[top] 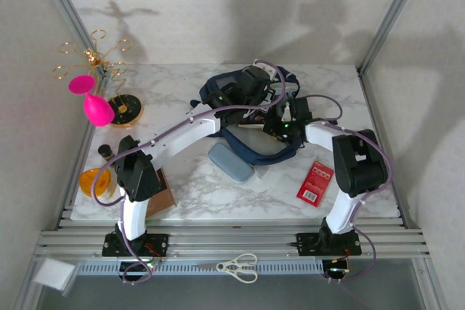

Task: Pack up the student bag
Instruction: Place the book in the student bag.

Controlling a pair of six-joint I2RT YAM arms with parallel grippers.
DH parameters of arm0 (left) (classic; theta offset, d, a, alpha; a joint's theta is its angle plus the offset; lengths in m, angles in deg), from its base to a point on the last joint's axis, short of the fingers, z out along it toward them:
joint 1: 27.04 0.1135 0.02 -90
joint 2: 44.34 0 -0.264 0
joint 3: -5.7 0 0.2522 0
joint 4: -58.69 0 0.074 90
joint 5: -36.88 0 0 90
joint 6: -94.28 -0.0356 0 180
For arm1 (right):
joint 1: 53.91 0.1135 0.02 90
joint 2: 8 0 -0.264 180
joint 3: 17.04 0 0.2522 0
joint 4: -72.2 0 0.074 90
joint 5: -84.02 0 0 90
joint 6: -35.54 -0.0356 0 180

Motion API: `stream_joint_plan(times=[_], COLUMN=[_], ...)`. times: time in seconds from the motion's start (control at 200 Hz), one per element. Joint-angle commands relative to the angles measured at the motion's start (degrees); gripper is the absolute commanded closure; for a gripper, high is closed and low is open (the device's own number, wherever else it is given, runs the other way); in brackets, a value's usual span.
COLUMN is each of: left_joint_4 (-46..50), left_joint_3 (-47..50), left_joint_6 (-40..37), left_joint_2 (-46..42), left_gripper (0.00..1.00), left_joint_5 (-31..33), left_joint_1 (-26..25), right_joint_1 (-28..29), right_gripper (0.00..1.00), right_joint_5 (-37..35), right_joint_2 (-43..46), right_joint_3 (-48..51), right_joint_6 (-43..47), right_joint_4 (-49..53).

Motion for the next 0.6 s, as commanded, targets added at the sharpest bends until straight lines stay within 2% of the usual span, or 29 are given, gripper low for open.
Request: stream_joint_plan(times=[0.0, 0.145, 0.235, 0.391, 0.506, 0.596], left_joint_4=[-4.3, -3.1, -2.8, -3.7, -3.6, -2.9], left_joint_3=[-3.4, -3.4, -3.3, -3.2, -2.7, -1.7], left_joint_6=[1.2, 1.0, 0.9, 0.9, 2.2, 3.6], left_joint_2=[-3.7, -4.0, -4.1, -3.9, -3.1, -2.2], left_gripper=[1.0, 1.0, 1.0, 1.0, 1.0, 1.0], left_joint_5=[0.8, 1.8, 2.2, 2.2, 0.9, -0.9], left_joint_1=[0.5, 0.6, 0.7, 0.8, 1.0, 1.1], right_joint_1=[-0.5, -1.9, -2.2, -2.0, -2.0, -2.0], right_gripper=[0.76, 0.83, 0.84, 0.79, 0.74, 0.69], right_joint_5=[-7.2, -13.1, -15.2, -11.5, -7.1, -3.9], right_joint_2=[-4.3, -5.7, -5.1, -2.8, 4.6, 11.3], right_joint_3=[-5.6, -10.4, -10.7, -7.8, -0.1, 4.1], right_joint_6=[0.4, 1.9, 3.0, 5.1, 5.9, 7.5], right_joint_4=[0.6, -0.1, -1.7, -2.1, -4.8, -2.3])
